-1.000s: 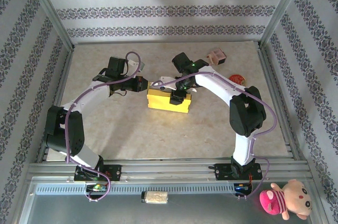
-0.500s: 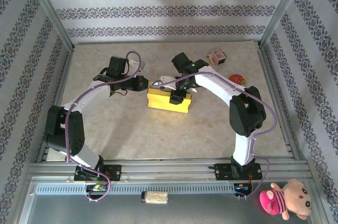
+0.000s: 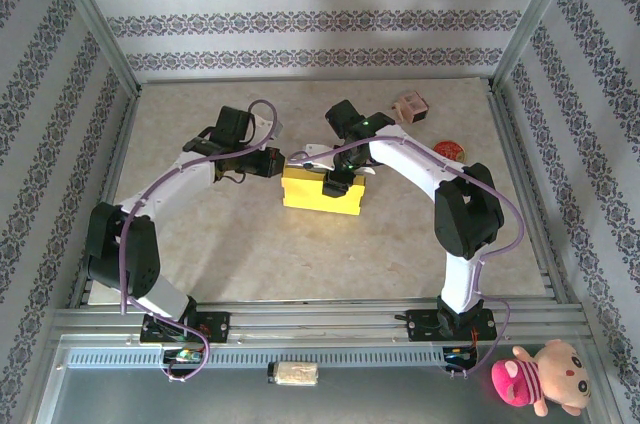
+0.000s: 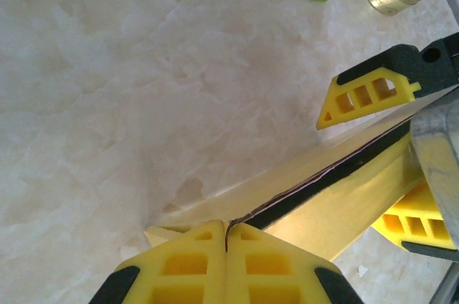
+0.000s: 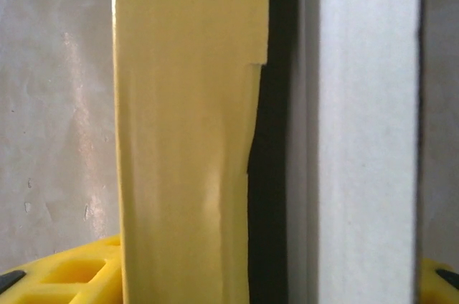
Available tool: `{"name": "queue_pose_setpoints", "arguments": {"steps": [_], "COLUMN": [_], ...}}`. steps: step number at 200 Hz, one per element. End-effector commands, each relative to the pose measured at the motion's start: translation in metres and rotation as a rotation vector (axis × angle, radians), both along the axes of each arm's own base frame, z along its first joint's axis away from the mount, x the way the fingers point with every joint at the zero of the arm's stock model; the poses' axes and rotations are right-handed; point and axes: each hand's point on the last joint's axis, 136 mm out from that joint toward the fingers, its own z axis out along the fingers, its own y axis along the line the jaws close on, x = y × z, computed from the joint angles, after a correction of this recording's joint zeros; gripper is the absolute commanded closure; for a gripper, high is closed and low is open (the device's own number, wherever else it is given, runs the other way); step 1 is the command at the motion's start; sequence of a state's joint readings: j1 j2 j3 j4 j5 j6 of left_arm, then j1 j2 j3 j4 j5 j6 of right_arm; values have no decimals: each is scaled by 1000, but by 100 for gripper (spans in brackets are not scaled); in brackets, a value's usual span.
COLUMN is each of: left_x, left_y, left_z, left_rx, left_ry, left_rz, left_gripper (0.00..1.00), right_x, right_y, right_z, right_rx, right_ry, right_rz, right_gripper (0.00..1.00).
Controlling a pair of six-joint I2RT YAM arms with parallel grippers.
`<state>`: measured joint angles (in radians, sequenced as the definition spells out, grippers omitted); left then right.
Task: Fold the paper box
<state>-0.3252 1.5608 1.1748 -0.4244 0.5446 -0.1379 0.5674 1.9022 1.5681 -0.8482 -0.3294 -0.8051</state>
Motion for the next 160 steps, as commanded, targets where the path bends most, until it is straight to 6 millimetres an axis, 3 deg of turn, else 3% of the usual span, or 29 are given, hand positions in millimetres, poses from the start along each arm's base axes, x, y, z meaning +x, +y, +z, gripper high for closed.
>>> {"name": "queue_pose_setpoints", "arguments": {"steps": [1,96,160], "left_x": [-28,-36,-56], "left_y": [-33,-43,-39], "left_z": [24,18,14], "left_rx": [-65,-92,-41], "left_ry": [2,58,23], "left_rz": [-130,-84,-108], "left_gripper": [96,91,76], "right_x": [-12,-5,-2], "right_y": [9,7,7], "right_z": [-27,-27,-28], "right_rx": [-16,-28,-21], "right_ry": [78,57,52], "right_rz": [-2,-39,-54], "right_gripper": [44,47,51]}}
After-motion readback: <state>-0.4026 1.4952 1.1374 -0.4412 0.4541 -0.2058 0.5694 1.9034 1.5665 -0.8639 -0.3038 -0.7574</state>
